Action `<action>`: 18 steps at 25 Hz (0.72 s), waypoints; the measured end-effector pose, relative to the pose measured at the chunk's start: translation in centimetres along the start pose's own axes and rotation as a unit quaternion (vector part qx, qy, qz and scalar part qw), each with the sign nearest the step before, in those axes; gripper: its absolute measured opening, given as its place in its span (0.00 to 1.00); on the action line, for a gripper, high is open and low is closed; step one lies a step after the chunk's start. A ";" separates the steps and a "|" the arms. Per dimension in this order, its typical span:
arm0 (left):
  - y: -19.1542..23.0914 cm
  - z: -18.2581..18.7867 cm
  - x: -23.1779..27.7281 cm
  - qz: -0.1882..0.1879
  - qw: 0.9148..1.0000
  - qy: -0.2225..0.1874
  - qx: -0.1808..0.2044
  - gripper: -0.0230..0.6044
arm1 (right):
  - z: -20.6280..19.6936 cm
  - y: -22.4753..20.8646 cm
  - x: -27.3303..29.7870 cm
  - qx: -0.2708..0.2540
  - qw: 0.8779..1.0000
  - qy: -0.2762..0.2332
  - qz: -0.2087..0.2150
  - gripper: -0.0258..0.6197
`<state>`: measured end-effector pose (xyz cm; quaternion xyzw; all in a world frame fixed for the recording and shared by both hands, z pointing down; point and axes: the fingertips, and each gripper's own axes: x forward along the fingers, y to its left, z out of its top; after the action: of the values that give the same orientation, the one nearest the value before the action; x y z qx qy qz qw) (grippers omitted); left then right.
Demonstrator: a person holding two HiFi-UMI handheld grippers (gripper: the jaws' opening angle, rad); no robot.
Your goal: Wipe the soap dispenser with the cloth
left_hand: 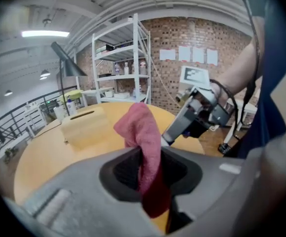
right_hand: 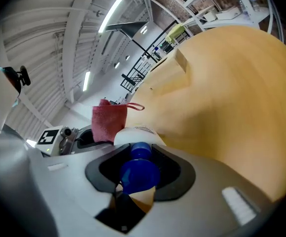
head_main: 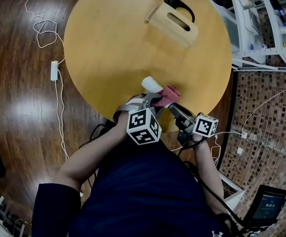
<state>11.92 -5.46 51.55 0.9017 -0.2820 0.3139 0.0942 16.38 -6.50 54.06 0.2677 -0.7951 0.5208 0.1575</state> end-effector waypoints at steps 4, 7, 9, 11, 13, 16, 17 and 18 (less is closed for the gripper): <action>5.4 -5.6 0.0 0.057 0.995 0.050 -0.060 0.18 | -0.1 -0.2 -0.2 -0.001 1.000 -0.002 0.002 0.25; 8.9 -10.8 -0.1 0.083 0.985 0.115 -0.099 0.18 | -0.2 -0.4 -0.2 -0.008 1.000 -0.002 -0.001 0.25; 9.6 -13.1 -0.1 0.070 0.980 0.142 -0.122 0.18 | -0.4 -0.3 -0.1 -0.023 1.000 0.003 0.000 0.26; 8.8 -12.8 0.0 0.033 0.982 0.127 -0.138 0.18 | -0.7 -0.2 0.0 -0.056 0.998 0.014 0.003 0.26; 7.5 -11.5 0.4 0.003 0.984 0.107 -0.141 0.18 | -1.2 -0.1 -0.2 -0.101 0.994 0.032 0.004 0.26; 6.2 -11.5 0.8 -0.005 0.985 0.120 -0.121 0.18 | -2.2 -0.2 -0.4 -0.180 0.981 0.065 -0.005 0.26; 5.9 -11.8 0.8 -0.007 0.985 0.128 -0.113 0.18 | -2.5 -0.2 -0.4 -0.218 0.973 0.079 -0.014 0.26; 5.6 -12.1 0.7 -0.011 0.985 0.136 -0.106 0.18 | -2.7 -0.2 -0.3 -0.256 0.962 0.094 -0.023 0.26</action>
<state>3.00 -6.24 61.46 0.8386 -0.2888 0.4007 0.2299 16.71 -3.98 55.18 0.1866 -0.8769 0.3194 0.3071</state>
